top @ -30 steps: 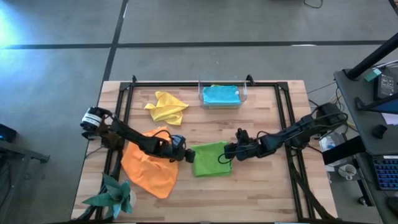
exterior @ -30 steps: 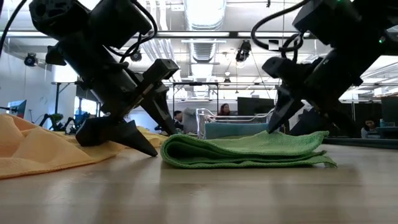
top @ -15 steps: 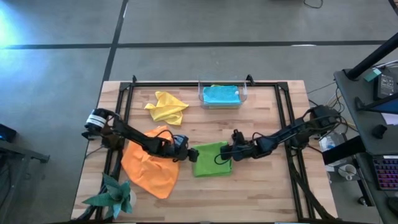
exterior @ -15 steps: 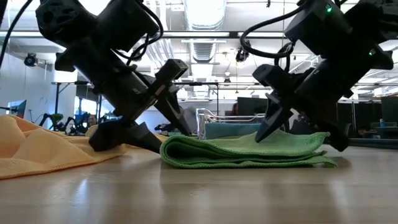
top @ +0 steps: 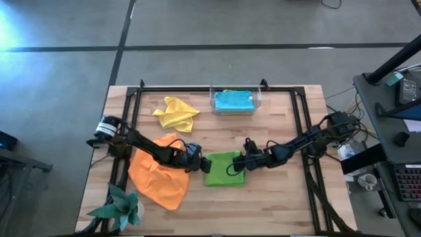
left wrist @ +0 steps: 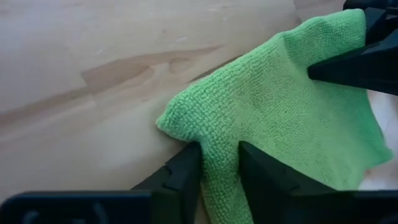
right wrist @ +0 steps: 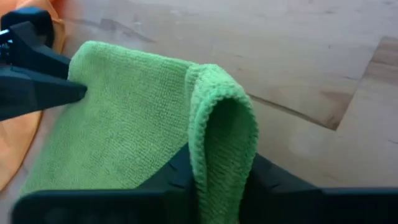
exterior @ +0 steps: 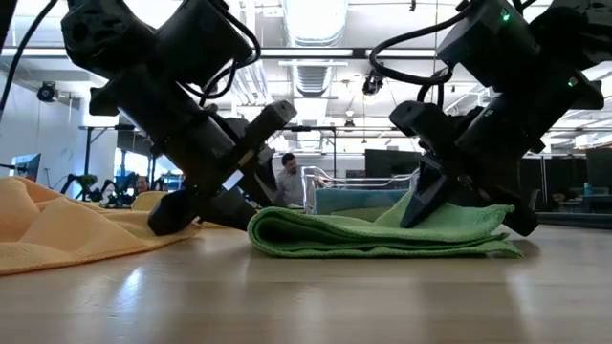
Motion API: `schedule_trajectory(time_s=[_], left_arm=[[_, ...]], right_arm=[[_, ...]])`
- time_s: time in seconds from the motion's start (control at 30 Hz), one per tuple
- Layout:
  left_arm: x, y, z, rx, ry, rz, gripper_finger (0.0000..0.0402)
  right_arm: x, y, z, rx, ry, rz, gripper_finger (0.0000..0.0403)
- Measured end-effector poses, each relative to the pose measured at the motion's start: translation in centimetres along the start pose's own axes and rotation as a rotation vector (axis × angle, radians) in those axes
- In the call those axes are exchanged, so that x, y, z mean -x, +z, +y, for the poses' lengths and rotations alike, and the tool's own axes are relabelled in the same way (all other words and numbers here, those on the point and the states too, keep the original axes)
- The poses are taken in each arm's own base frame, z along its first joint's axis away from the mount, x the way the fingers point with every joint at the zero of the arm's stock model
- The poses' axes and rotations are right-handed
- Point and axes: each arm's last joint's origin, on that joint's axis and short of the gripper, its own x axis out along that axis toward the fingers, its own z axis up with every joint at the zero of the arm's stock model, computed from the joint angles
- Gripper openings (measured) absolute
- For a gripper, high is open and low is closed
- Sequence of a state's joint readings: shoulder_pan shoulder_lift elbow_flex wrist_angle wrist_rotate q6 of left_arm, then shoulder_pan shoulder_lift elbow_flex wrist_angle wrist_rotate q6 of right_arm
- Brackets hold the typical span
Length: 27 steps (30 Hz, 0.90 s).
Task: Fold microfiber towels
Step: Stack the green microfiber cloth on top of the blue microfiber cloth in the transparent bin
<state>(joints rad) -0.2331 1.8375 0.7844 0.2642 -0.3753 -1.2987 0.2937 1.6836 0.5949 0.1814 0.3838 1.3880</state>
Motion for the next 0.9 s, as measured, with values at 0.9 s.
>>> schedule_trajectory(time_s=[0.9], left_arm=[[1.0,3.9,-6.2,-0.214,-0.168,-0.118,0.0001]], right_arm=[[4.0,2.1,2.1,0.130,0.128,-0.061,0.0009]])
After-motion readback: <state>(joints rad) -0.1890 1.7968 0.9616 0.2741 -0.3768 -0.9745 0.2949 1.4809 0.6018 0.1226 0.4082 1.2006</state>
